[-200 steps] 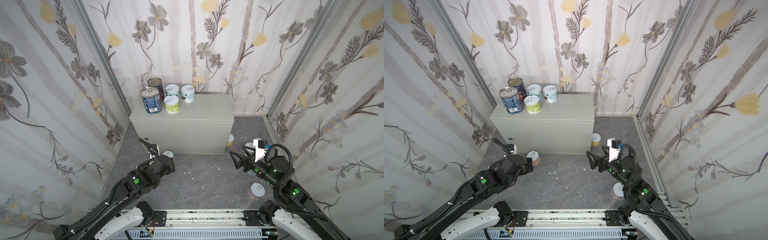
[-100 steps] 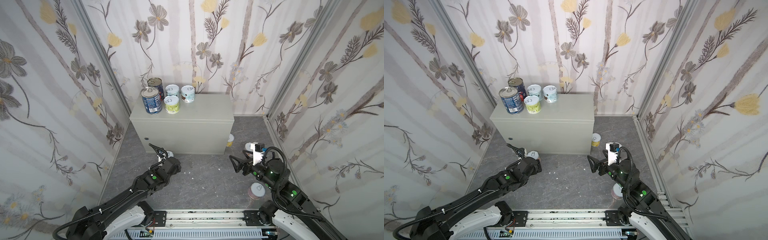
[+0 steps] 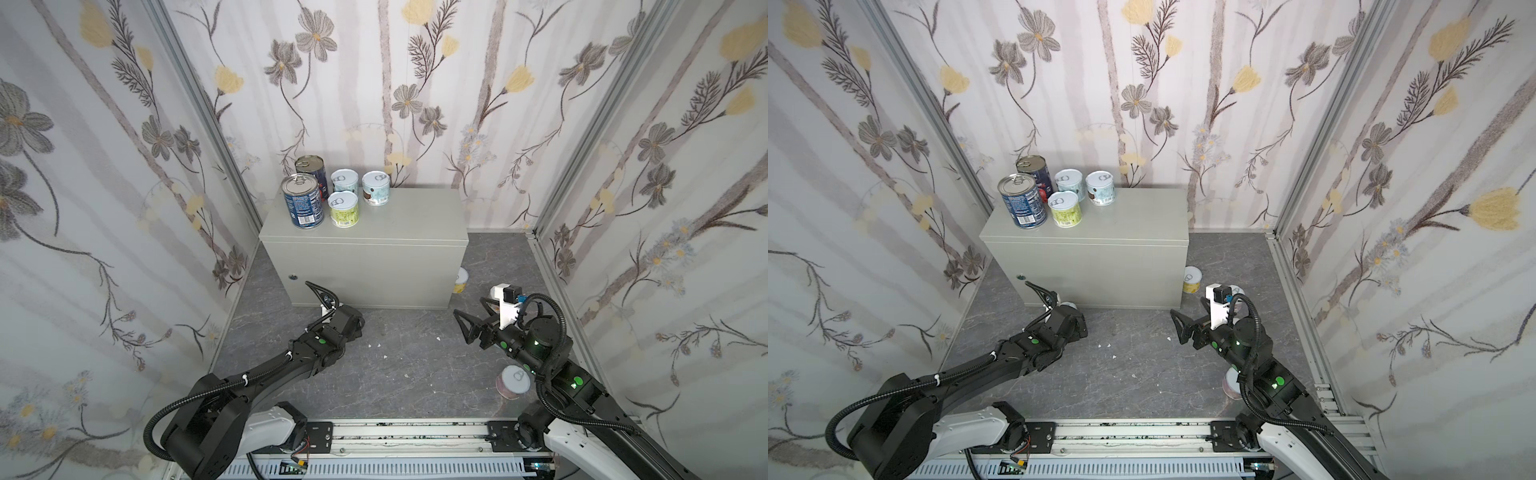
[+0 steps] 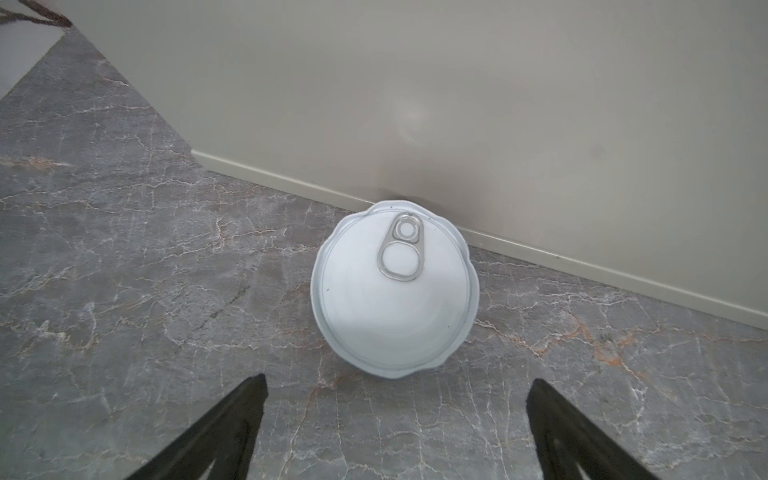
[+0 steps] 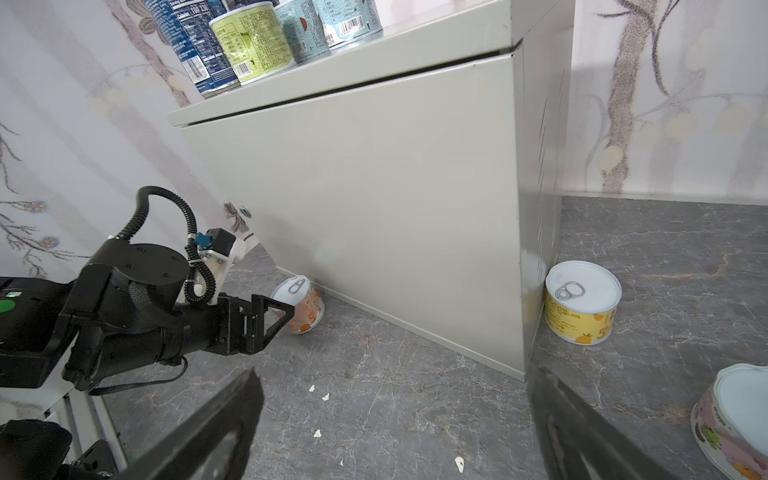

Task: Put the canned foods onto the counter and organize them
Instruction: 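Lower the left gripper onto the white-lidded orange can and grasp it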

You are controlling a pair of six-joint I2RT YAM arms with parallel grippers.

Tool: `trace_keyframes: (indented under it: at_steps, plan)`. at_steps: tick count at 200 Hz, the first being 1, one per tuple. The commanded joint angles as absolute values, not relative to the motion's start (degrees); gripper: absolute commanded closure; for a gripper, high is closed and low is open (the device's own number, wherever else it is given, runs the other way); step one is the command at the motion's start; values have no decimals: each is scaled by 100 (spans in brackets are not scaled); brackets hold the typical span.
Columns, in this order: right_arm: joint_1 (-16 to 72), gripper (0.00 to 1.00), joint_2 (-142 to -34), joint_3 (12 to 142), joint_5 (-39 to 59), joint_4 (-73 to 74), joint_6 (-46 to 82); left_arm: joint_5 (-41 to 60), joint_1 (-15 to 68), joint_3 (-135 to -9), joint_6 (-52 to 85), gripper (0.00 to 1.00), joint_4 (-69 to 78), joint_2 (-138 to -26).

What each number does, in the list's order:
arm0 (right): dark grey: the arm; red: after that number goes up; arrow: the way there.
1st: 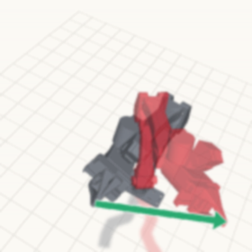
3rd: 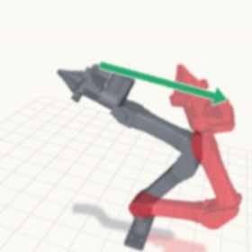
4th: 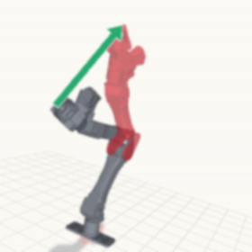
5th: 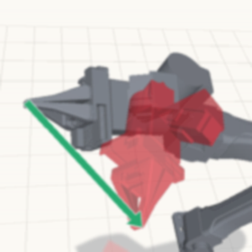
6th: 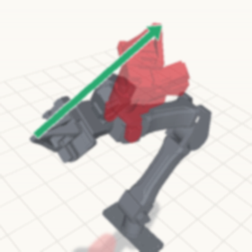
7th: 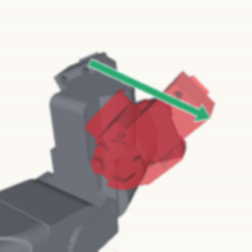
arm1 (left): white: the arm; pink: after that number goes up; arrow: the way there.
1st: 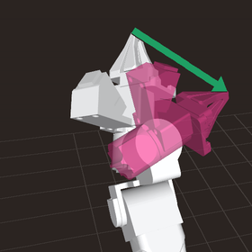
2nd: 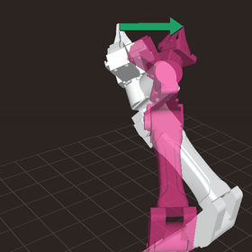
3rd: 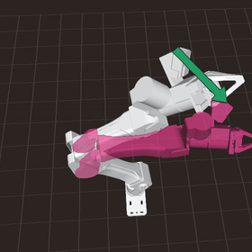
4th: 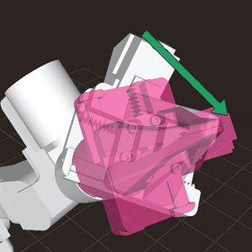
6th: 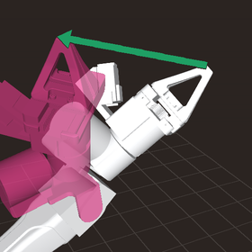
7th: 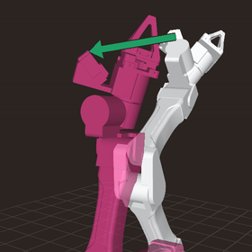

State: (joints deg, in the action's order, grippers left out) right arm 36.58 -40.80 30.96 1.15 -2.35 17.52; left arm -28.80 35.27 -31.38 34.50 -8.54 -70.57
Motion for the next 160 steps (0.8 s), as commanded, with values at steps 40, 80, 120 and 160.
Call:
trace_keyframes:
  at_steps: [40,80,120,160]
  plan:
    - [3665,0,-4215,2940,0,814,1872,-2984,3290,-3296,3186,0,-198,-7947]
    - [3666,0,-4310,2789,-9,1135,1859,-3092,3184,-3489,3234,0,-62,-8533]
    - [3665,0,-4515,2725,91,1412,1846,-3256,3173,-3509,3266,0,137,-8629]
    - [3657,0,-4666,2681,208,1586,1834,-3182,3130,-3568,3147,2,294,-8745]
